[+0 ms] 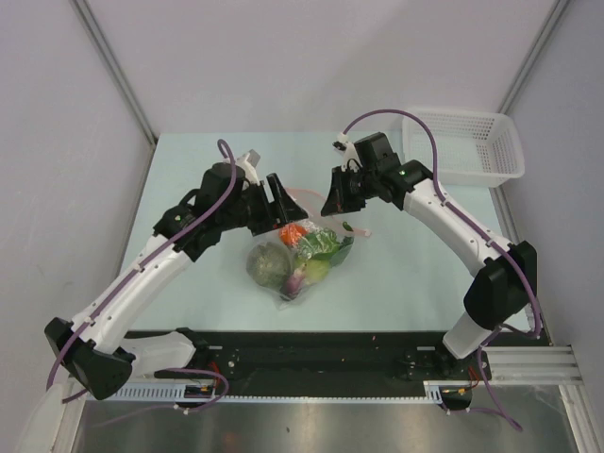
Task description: Open the zip-top bag and remove the fake food
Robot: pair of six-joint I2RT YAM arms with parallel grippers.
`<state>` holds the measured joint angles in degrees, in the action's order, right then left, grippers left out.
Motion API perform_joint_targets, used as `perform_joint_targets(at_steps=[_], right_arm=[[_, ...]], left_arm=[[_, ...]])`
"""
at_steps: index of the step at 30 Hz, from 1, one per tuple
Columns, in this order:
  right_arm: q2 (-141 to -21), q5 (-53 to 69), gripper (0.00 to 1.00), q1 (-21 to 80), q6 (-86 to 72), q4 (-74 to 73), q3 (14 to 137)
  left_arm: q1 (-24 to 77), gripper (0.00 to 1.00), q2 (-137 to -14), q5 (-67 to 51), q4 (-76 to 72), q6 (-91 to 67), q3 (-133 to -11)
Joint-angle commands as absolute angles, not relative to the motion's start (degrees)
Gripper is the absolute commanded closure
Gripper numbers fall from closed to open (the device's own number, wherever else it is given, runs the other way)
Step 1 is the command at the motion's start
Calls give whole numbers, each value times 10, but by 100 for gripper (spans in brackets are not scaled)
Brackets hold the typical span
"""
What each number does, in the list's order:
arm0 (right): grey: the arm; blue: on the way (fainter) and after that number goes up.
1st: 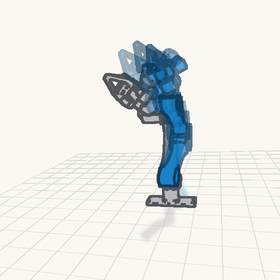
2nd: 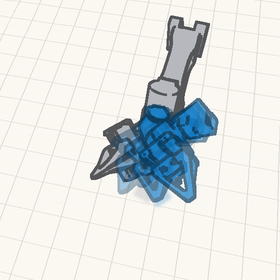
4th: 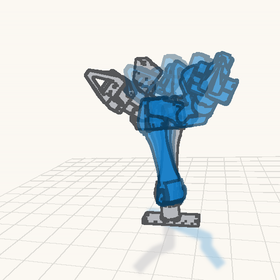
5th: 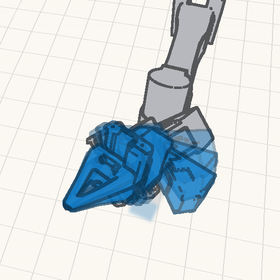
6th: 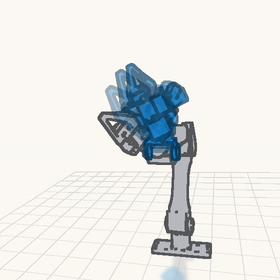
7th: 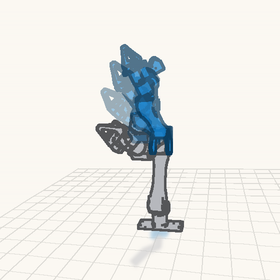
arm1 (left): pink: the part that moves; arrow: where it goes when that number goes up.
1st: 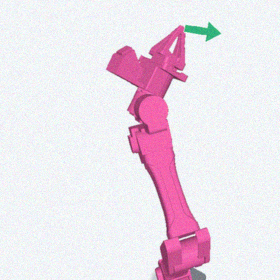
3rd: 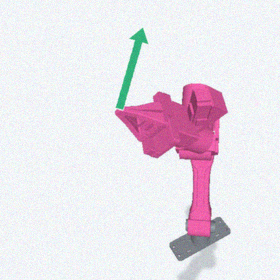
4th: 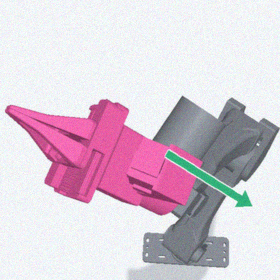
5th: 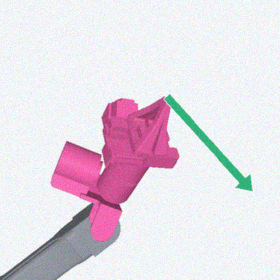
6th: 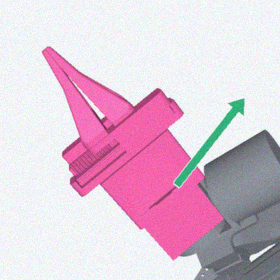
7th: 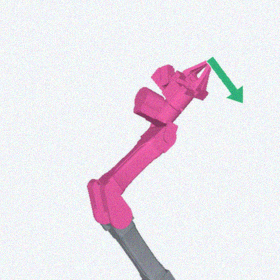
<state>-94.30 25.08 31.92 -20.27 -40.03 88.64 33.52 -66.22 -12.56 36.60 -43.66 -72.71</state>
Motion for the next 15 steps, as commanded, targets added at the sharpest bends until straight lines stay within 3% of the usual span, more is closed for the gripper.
perform_joint_targets(at_steps=[1,8,15], right_arm=[[-896,238,100,332,-227,-388,917],[-885,210,100,343,-199,-398,917],[-884,207,100,354,-191,-401,919]], left_arm=[[347,28,-681,-57,377,-626,-701],[357,28,-781,-35,443,-745,-810],[382,25,-804,-15,439,-763,-837]])
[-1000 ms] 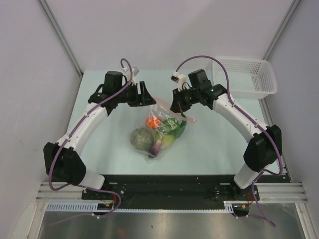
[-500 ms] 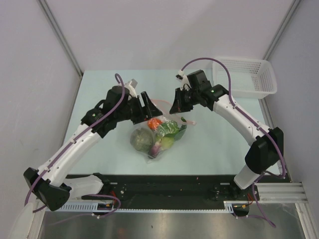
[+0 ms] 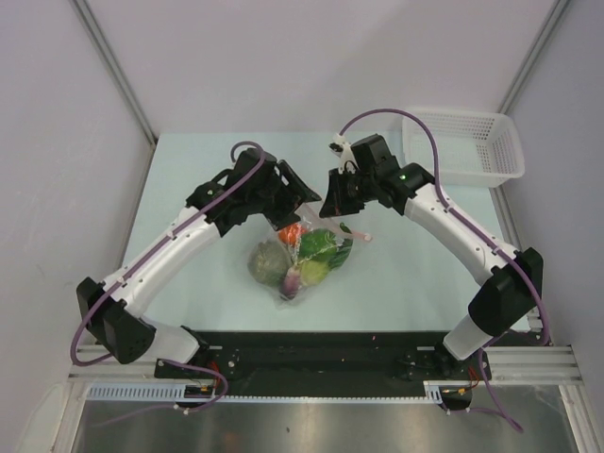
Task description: Open the zip-top bag and remove the fake food
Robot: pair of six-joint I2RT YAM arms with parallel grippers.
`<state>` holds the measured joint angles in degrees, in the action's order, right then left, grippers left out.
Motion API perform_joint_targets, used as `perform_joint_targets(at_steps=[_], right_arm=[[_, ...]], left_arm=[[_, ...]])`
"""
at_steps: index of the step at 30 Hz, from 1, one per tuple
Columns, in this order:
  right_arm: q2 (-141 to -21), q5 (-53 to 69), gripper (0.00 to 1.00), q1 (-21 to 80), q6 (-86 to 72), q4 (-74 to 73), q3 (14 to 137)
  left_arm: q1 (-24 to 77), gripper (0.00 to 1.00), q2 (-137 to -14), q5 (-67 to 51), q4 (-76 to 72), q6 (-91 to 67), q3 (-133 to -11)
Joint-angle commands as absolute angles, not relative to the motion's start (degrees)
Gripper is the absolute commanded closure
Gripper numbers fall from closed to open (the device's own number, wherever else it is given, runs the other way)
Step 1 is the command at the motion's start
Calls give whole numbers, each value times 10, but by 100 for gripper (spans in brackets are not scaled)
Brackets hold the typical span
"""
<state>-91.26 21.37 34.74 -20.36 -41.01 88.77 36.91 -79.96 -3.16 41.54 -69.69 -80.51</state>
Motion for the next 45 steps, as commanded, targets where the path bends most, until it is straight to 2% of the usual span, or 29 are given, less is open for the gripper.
perform_joint_targets(at_steps=[1,3,5,6,7,10,12,13,14,15,16,17,18,20,21,24,26,35,37,41,45], right_arm=[[-882,208,100,354,-190,-401,920],[-880,209,100,353,-187,-399,919],[-878,207,100,355,-185,-400,920],[-878,207,100,354,-182,-402,920],[-877,208,100,354,-182,-400,919],[-875,208,100,355,-182,-393,914],[-875,205,100,354,-182,-392,913],[-875,203,100,355,-180,-393,915],[-875,200,99,355,-178,-397,914],[-874,197,91,354,-173,-400,912],[-873,193,88,354,-163,-402,911],[-872,184,82,352,-157,-409,905],[-869,185,71,350,-149,-410,902],[-865,192,63,335,-133,-414,895],[-860,195,54,329,-130,-417,894],[-843,201,43,310,-112,-425,889],[-835,202,40,297,-107,-434,884],[-773,191,39,314,-108,-385,781],[-769,174,42,327,-106,-369,772],[-780,149,58,340,-98,-364,762],[-780,105,62,342,-88,-346,756]], left_arm=[[383,25,-807,-15,434,-763,-833],[383,26,-816,-14,435,-764,-827],[383,34,-822,-14,432,-755,-824],[383,40,-823,-15,426,-748,-822],[383,52,-824,-14,423,-742,-821],[382,70,-817,-7,401,-699,-815],[382,87,-813,-5,399,-667,-813],[381,100,-811,-4,405,-658,-815],[381,100,-810,-5,403,-637,-820],[381,100,-809,-5,403,-627,-823],[381,100,-809,-9,408,-617,-828],[381,100,-813,-13,410,-597,-838],[381,100,-815,-19,408,-585,-843],[381,100,-816,-28,414,-568,-852],[381,100,-812,-37,410,-564,-852],[382,100,-796,-52,392,-552,-846],[382,100,-789,-54,386,-548,-839],[382,100,-799,-84,374,-545,-845],[382,100,-797,-83,375,-544,-839],[382,100,-794,-83,377,-541,-839],[382,100,-790,-88,380,-540,-838]])
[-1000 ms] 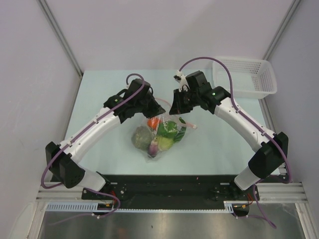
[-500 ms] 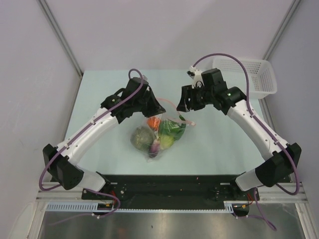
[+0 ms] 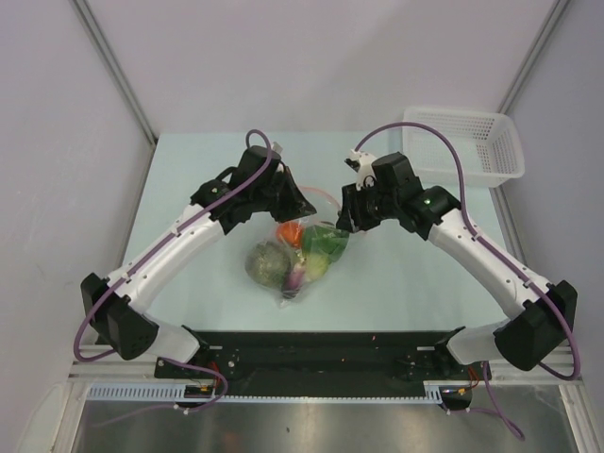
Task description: Open the zip-top bag and remove the fake food
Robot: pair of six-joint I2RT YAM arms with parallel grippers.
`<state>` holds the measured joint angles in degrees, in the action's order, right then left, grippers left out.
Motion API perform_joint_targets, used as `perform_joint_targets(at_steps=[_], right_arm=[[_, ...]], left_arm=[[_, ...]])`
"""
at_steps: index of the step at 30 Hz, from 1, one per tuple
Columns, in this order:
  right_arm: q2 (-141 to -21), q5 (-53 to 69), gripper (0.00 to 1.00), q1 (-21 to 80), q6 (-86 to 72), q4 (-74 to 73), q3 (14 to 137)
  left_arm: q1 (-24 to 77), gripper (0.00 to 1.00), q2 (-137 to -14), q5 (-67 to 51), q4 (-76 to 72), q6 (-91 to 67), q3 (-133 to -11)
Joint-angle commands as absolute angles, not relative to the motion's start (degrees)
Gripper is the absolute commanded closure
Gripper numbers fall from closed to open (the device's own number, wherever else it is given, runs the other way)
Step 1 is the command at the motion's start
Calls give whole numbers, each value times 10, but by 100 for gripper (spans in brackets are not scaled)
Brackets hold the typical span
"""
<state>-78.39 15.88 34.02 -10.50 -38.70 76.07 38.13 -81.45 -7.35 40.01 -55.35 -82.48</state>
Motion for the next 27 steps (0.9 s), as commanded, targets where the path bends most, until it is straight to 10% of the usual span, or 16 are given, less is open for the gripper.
perform_joint_targets(at_steps=[1,21,27], right_arm=[[-780,99,62,342,-86,-345,756],[-830,82,52,379,-91,-288,754],[-849,46,68,381,-66,-316,791]], left_arm=[[382,100,-788,-89,380,-539,-837],[382,100,-771,-106,366,-539,-811],[382,100,-767,-98,371,-537,-806]])
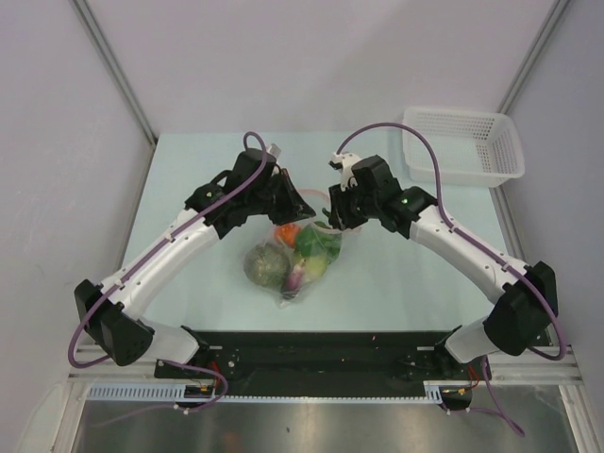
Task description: Open the zip-top bag and remove the fake food
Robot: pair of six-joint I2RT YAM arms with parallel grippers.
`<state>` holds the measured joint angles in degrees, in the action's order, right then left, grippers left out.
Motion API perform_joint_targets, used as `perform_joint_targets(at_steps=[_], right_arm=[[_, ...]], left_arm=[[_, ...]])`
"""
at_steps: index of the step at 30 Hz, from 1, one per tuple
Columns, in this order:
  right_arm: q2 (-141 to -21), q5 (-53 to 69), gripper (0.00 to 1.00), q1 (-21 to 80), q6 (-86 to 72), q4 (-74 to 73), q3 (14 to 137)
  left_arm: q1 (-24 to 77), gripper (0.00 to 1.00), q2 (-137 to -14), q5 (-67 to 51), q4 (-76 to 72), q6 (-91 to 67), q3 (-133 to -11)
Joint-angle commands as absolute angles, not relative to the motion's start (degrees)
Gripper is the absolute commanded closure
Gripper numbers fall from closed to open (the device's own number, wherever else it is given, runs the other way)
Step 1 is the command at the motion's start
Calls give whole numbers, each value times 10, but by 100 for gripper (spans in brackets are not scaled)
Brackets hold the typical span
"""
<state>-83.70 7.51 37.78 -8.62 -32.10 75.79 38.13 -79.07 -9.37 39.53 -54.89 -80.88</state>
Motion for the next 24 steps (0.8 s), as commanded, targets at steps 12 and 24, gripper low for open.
perform_joint_targets(at_steps=[12,24], right_arm=[[-843,65,70,381,-43,-299,806],[-879,83,59,387,-35,-259,807]], left_arm=[[382,100,-764,-106,363,-537,-796],[382,100,-757,-118,357,-537,-784]])
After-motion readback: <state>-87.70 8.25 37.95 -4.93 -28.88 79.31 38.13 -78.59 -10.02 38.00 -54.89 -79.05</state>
